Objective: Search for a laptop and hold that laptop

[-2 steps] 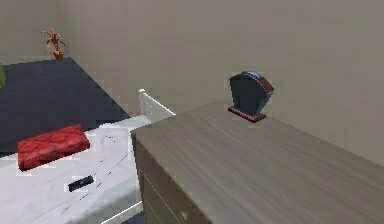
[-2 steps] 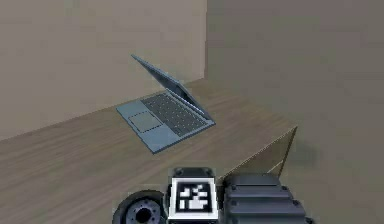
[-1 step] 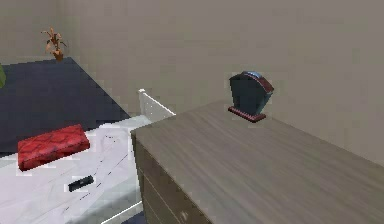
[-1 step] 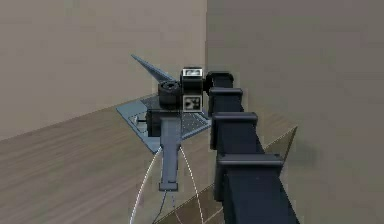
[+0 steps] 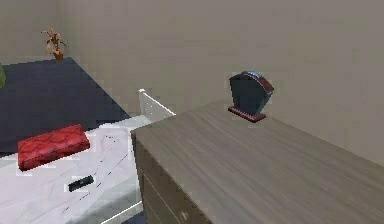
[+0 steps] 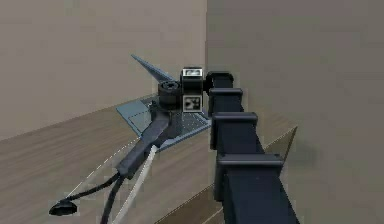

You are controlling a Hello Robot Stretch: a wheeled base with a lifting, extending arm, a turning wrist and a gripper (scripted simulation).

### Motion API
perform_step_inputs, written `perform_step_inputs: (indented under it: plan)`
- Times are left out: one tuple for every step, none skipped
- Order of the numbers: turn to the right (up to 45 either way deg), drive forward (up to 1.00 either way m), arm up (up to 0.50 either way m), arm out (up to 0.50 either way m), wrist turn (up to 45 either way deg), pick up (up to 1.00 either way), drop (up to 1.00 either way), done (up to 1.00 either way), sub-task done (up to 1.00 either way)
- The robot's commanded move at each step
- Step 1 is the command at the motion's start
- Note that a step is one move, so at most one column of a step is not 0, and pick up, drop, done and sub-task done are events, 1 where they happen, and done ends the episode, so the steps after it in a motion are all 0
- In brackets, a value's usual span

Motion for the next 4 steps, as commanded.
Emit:
perform_step_inputs:
  plan:
    - [0.0,0.0,0.0,0.0,45.0,0.0,0.0,0.0,0.0]
    - [0.0,0.0,0.0,0.0,45.0,0.0,0.0,0.0,0.0]
    - [0.0,0.0,0.0,0.0,15.0,0.0,0.0,0.0,0.0]
    - [0.0,0.0,-0.12,0.0,0.0,0.0,0.0,0.0,0.0]
